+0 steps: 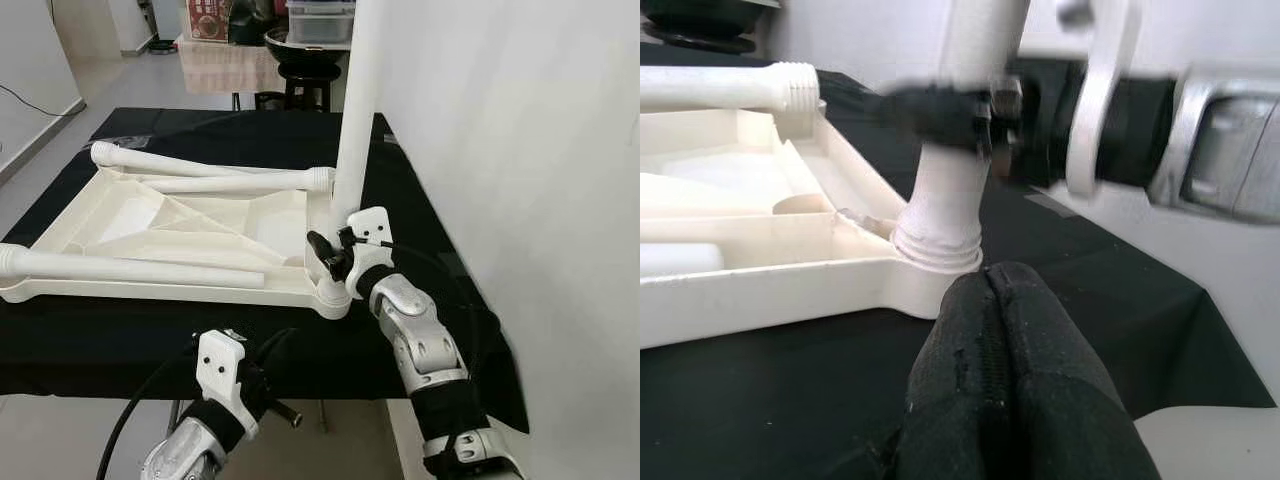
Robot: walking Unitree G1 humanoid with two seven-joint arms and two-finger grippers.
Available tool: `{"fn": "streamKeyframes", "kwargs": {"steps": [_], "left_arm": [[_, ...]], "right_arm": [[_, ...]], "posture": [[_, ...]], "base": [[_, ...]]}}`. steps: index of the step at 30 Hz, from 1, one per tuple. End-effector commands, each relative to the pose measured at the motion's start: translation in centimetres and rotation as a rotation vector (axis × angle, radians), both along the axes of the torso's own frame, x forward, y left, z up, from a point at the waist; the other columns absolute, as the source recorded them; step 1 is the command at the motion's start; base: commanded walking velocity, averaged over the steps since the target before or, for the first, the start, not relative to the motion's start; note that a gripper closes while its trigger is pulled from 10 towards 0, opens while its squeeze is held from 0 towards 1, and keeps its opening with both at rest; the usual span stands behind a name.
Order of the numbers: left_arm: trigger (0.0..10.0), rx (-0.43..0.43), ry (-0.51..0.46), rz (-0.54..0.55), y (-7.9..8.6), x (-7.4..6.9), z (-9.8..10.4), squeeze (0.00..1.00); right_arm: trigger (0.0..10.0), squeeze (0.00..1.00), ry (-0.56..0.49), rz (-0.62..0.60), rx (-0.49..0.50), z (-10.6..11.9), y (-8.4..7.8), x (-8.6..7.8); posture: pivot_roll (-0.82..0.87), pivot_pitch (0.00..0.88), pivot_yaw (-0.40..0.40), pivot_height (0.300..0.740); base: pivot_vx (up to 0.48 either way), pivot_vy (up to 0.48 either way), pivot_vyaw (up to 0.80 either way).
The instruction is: Building children table
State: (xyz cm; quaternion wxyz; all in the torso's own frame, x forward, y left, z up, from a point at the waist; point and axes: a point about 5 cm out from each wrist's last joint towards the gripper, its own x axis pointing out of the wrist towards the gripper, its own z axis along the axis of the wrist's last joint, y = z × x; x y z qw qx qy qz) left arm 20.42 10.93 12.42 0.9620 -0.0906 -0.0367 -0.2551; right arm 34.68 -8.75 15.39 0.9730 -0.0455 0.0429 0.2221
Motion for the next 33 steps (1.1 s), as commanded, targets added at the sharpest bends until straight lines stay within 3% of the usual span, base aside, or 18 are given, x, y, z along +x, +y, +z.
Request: {"fn": "streamKeyframes", "kwargs": {"steps": [1,3,4,5,6,8,9,16,17,18,28,31,33], "left_arm": [[10.0,0.003,0.018,-0.006,-0.1,0.0,-0.4,0.0],[10.0,0.003,0.018,-0.006,-0.1,0.0,-0.4,0.0],[10.0,0.001,0.017,-0.006,-0.2,0.0,-0.4,0.0],[10.0,0.0,0.018,-0.006,-0.2,0.0,-0.4,0.0],[10.0,0.0,0.018,-0.006,-0.2,0.0,-0.4,0.0],[10.0,-0.002,0.019,-0.007,-0.3,-0.1,-0.5,0.0],[10.0,-0.002,0.019,-0.008,-0.3,-0.1,-0.5,0.0],[10.0,-0.005,0.022,-0.011,-0.3,-0.2,-0.5,0.0],[10.0,-0.005,0.022,-0.011,-0.3,-0.2,-0.5,0.0],[10.0,-0.005,0.022,-0.01,-0.3,-0.2,-0.5,0.0],[10.0,-0.005,0.023,-0.011,-0.3,-0.3,-0.5,0.0],[10.0,-0.006,0.023,-0.011,-0.3,-0.3,-0.5,0.0],[10.0,-0.007,0.024,-0.011,-0.3,-0.4,-0.5,0.0]], "right_arm": [[10.0,1.0,-0.004,0.139,0.035,0.9,0.2,0.2],[10.0,1.0,-0.004,0.139,0.035,0.9,0.2,0.2],[10.0,1.0,-0.041,0.337,0.039,2.0,0.2,0.2],[10.0,0.0,-0.067,0.529,0.012,2.8,-0.1,0.1],[10.0,0.0,-0.067,0.529,0.012,2.8,-0.1,0.1],[10.0,0.0,-0.079,0.73,-0.049,3.3,-0.8,0.0],[10.0,0.0,-0.075,0.769,-0.067,3.3,-1.0,0.1],[10.0,0.0,0.012,0.818,-0.04,3.2,-1.2,1.3],[8.9,0.0,0.03,0.824,-0.035,3.1,-1.3,1.5],[0.0,0.0,0.044,0.829,-0.017,3.1,-1.3,1.6],[0.0,0.0,0.058,0.871,0.02,3.0,-2.5,1.6],[0.0,0.0,0.047,0.853,0.026,2.7,-3.0,1.4],[0.0,0.0,0.036,0.759,0.005,1.8,-3.9,1.4]], "posture": [[0.07,0.045,-0.09,0.74],[0.07,0.045,-0.09,0.74],[0.08,0.045,-0.093,0.74],[0.08,0.044,-0.093,0.74],[0.08,0.044,-0.093,0.74],[0.08,0.044,-0.092,0.74],[0.08,0.044,-0.092,0.74],[0.1,0.046,-0.1,0.74],[0.1,0.046,-0.1,0.74],[0.1,0.046,-0.1,0.74],[0.09,0.054,-0.095,0.74],[0.09,0.054,-0.095,0.74],[0.09,0.053,-0.087,0.74]], "base": [[0.0,0.0,0.0],[0.0,0.0,0.0],[0.0,0.0,0.0],[0.0,0.0,0.0],[0.0,0.0,0.0],[0.0,0.0,0.0],[0.0,0.0,0.0],[0.0,0.0,0.0],[0.0,0.0,0.0],[0.0,0.0,0.0],[0.0,0.0,0.0],[0.0,0.0,0.0],[0.0,0.0,0.0]]}}
